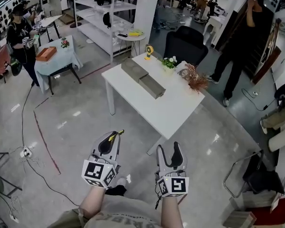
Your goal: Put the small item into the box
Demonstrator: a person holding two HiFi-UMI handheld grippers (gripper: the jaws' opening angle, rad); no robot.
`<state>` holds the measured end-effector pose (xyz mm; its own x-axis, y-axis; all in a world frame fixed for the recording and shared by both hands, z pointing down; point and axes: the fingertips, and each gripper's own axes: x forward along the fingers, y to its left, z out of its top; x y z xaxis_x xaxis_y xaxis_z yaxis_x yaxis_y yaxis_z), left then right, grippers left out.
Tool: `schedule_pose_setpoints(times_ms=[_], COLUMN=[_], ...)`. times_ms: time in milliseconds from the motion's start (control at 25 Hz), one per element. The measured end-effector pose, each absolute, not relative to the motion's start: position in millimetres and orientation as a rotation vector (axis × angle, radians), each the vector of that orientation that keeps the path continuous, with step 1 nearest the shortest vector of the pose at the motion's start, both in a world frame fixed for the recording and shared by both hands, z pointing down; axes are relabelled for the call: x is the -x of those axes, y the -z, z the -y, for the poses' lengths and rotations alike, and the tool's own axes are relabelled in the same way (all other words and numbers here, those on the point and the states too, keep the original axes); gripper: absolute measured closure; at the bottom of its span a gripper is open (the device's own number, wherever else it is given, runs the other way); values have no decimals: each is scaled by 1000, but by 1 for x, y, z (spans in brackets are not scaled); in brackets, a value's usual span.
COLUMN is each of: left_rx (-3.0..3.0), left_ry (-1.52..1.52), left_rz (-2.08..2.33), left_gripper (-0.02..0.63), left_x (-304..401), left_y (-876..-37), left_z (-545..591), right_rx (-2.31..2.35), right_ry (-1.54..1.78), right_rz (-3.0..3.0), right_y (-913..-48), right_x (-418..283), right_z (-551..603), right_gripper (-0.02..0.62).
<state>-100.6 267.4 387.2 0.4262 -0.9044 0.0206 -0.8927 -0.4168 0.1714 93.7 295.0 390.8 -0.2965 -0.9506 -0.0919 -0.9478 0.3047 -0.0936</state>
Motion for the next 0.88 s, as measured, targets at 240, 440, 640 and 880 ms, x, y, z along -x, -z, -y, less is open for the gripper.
schedule_pose_setpoints(times_ms=[240,440,640,880], left_rx=[-2540,-2537,-2531,-2521], left_ry=[125,136,135,122], left_rz=[1563,1530,1503,1474], left_gripper=[575,575,575,575], left_x=[130,143,145,133], left_y=[-382,-388,-392,-402], left_z=[-213,-181,-156,-121], right_rx=[1805,1826,1857,1871], right_ry=[13,27,44,77], right_rz=[-2421,-2427,-2433,-2429], right_y=[-386,-395,-401,-411], right_x=[-66,-51,-53,-63], right_z=[-243,-211,-186,-148], right_gripper=[334,334,334,334])
